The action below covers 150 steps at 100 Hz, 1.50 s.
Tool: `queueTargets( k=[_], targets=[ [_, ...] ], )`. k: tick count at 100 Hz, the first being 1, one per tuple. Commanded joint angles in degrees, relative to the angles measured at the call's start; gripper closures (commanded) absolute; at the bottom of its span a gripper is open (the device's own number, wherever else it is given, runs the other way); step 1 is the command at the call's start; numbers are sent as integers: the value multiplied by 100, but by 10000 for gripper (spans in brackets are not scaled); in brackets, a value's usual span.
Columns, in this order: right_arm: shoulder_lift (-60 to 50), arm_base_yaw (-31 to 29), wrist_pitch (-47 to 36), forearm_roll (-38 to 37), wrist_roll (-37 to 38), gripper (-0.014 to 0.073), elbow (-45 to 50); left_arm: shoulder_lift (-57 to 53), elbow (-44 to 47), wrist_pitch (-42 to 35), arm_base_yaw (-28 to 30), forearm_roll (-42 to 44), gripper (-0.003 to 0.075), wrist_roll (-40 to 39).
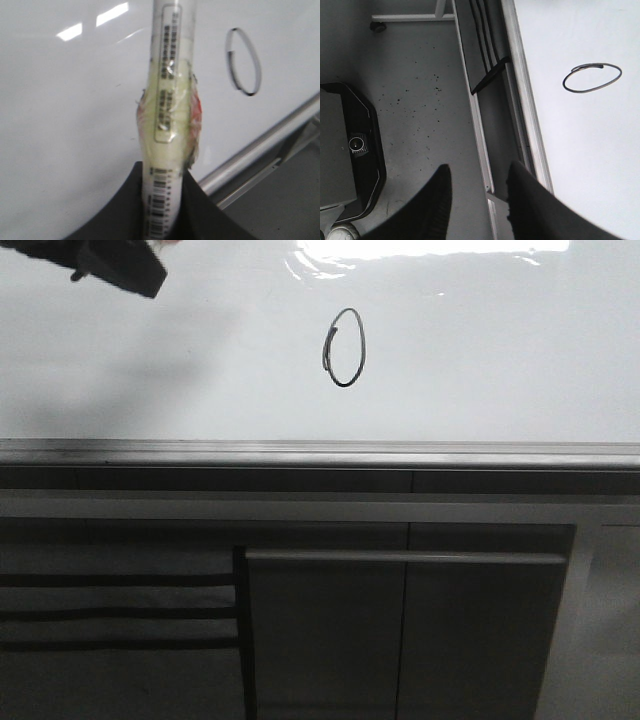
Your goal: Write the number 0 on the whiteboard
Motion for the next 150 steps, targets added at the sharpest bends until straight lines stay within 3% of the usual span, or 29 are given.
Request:
queueTargets(
  k=[1,33,77,104,128,141,150],
  targets=[
    [-153,-46,294,88,88,355,-177,155,-358,-397,387,-392,710,-83],
    [-153,-46,294,88,100,355,-177,993,-987,-142,922,-404,703,-87],
    [-161,-46,294,88,113,355,-177,1205,-1167,235,922,-314,493,-101],
    [-161,-46,294,88,112,355,-177,1194,-1167,351,922,-276,418,-101],
    [-161,-46,294,88,112,355,-177,1094,-1167,600,922,-237,415,-101],
    [-325,-51,294,-88,497,355,-177,671,-1167,921,922,-64,415,-89],
    [-595,-101,294,-496,1166,355,-177,209,-1167,1378,922,-54,415,-89]
  ],
)
